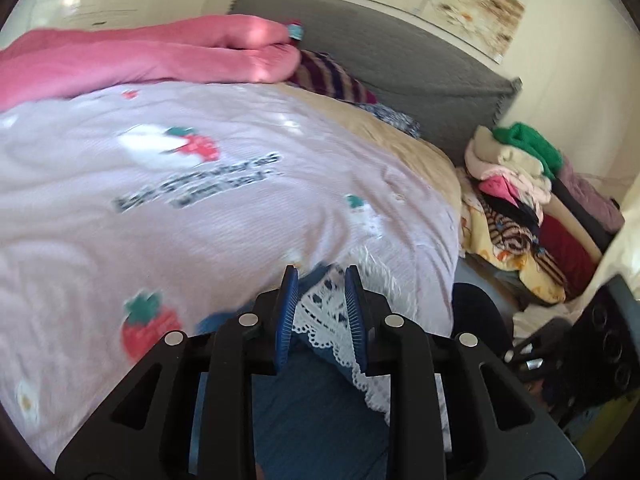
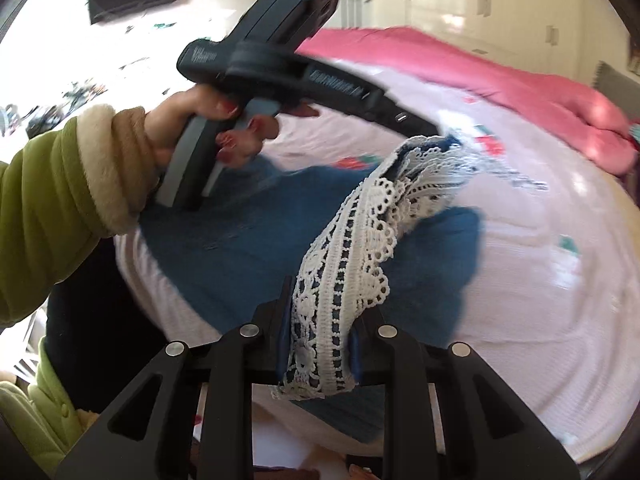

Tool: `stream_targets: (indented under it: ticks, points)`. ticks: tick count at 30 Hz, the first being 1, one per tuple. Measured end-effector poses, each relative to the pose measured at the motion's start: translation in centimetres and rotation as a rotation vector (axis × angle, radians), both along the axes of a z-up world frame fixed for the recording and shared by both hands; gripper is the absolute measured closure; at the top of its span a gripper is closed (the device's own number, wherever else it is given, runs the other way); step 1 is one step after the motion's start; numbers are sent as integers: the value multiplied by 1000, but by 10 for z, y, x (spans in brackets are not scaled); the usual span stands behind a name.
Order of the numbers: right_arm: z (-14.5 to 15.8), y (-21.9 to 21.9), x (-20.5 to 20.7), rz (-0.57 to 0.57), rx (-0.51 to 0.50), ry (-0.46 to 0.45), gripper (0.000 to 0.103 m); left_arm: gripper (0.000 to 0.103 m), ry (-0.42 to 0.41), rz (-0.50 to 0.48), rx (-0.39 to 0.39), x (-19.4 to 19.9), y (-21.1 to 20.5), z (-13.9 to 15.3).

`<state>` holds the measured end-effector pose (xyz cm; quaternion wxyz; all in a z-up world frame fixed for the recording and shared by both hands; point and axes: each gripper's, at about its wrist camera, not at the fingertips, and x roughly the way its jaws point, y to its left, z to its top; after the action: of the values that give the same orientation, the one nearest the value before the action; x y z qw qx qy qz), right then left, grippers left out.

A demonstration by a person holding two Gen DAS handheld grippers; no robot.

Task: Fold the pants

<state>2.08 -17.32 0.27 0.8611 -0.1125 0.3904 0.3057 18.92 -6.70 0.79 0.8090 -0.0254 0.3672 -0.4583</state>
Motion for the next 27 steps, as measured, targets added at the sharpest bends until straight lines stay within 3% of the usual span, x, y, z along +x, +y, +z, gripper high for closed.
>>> stream_targets:
  ticks: [6,9,11,13,15,21,25,27]
  points:
    - [-22,41,8,57,-66,36,81,86,24,94,26,-10,40,-13]
    - [-30,53,6,66,-82,34,76,86,45,168,45,-15,56,-15]
    - [-32,57,1,85,-72,24,65,85,50,221,27,-22,69,-12]
    - [-31,59,-5,121,-43,26,43,79,31,274,27,-29,77,-9]
    - [-29,65,-15,146,-25,20,42,69,18,325,24,-35,85,-6]
    - [-2,26,-23,142,137,45,35,54,3,498,57,-73,108,7]
    - [19,-18,-1,4,211,48,31,41,15,506,0,-114,116,12]
    - [26,-34,14,-53,197,20,29,40,17,485,0,-135,112,11]
